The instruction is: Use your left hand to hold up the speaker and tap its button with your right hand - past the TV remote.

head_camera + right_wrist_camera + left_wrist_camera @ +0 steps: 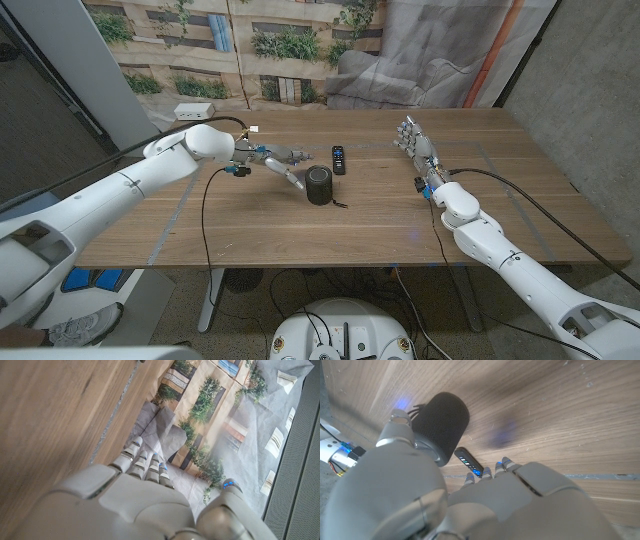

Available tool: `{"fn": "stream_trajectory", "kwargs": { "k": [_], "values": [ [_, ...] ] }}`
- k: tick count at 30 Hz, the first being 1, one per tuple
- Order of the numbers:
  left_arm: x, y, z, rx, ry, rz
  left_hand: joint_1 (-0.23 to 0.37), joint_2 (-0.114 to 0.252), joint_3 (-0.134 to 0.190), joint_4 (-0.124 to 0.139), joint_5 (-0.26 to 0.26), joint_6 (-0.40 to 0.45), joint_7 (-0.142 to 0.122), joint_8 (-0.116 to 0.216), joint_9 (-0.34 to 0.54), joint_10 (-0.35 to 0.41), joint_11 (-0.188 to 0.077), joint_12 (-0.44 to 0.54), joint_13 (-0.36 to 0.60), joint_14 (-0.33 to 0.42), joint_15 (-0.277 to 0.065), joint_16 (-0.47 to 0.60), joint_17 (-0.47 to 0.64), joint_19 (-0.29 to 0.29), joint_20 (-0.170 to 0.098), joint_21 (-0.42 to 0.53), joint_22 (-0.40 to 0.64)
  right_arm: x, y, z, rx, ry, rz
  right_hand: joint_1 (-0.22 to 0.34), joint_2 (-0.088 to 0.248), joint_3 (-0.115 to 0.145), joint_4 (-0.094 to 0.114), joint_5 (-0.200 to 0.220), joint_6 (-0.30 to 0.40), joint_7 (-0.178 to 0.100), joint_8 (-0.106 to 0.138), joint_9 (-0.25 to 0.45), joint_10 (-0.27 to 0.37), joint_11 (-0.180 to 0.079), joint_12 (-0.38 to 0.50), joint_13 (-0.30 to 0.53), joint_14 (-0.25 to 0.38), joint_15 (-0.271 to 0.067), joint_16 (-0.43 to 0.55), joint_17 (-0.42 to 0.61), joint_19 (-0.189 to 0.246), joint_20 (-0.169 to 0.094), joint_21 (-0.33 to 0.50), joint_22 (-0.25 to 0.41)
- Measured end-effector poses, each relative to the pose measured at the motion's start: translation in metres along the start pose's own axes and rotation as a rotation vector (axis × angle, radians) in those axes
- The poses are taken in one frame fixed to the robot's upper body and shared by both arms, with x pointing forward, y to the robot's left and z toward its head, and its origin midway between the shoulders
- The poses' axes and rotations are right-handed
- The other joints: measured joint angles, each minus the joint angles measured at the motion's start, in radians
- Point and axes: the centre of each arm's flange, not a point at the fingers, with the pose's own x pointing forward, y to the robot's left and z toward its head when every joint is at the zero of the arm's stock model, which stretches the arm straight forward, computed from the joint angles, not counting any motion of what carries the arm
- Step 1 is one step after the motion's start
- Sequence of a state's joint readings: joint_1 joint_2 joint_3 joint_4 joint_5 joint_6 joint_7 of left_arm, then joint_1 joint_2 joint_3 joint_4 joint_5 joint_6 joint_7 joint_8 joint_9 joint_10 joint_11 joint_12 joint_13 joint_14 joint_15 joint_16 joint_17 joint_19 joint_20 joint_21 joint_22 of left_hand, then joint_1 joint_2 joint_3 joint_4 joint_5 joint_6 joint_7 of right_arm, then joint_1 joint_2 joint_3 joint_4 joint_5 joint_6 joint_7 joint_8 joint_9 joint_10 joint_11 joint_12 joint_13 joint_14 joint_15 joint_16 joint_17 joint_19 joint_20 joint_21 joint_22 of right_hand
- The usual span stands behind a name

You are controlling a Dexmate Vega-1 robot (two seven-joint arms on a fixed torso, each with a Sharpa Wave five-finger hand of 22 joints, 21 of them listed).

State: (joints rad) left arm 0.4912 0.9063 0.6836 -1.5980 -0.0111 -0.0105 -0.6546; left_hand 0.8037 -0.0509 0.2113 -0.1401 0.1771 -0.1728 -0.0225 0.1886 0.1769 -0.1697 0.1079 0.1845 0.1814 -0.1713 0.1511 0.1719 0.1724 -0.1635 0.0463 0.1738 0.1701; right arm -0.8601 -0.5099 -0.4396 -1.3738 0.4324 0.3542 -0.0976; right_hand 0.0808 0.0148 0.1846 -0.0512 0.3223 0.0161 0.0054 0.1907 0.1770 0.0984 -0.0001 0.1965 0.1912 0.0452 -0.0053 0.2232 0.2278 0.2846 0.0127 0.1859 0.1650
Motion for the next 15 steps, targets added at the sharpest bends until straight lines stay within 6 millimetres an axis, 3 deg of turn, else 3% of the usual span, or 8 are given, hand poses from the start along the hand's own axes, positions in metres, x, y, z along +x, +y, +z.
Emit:
{"fn": "stream_trajectory", "kwargs": {
  "k": [7,12,15],
  "values": [
    [-0.008,0.005,-0.011,-0.067,-0.016,0.067,-0.064,0.038,-0.002,0.029,0.0,0.034,0.016,0.013,0.0,-0.003,-0.002,0.008,0.0,-0.003,-0.03,0.01,0.0,0.014,-0.046,0.008,-0.003,0.0,0.005,0.002,-0.017,0.01,-0.004,0.0,0.0,0.0,0.0,-0.005,0.0,0.0,0.0,0.0,0.0,0.0,0.0,0.0,0.0,0.0,0.0,0.0,0.0,0.0,0.0,0.0],
    [-0.01,0.007,-0.014,-0.122,-0.042,0.118,-0.083,0.049,-0.002,0.038,0.0,0.048,0.021,0.013,0.0,-0.002,-0.003,0.008,0.0,0.0,-0.037,0.01,0.0,0.012,-0.05,0.008,-0.003,0.001,0.008,0.004,-0.025,0.012,-0.003,0.0,0.0,0.0,0.0,-0.005,0.0,0.0,0.0,0.0,0.0,0.0,0.0,0.0,0.0,0.0,0.0,0.0,0.0,0.0,0.0,0.0],
    [-0.011,0.006,-0.02,-0.161,-0.054,0.147,-0.102,0.068,-0.001,0.046,0.0,0.062,0.021,0.013,0.0,0.007,-0.019,0.008,0.0,0.0,-0.051,0.01,0.0,0.023,-0.061,0.008,-0.003,0.001,0.008,0.005,-0.034,0.017,-0.01,-0.007,0.007,0.0,0.0,-0.005,0.0,0.0,0.0,0.0,0.0,0.0,0.0,0.0,0.0,0.0,0.0,0.0,0.0,0.0,0.0,0.0]
  ]
}}
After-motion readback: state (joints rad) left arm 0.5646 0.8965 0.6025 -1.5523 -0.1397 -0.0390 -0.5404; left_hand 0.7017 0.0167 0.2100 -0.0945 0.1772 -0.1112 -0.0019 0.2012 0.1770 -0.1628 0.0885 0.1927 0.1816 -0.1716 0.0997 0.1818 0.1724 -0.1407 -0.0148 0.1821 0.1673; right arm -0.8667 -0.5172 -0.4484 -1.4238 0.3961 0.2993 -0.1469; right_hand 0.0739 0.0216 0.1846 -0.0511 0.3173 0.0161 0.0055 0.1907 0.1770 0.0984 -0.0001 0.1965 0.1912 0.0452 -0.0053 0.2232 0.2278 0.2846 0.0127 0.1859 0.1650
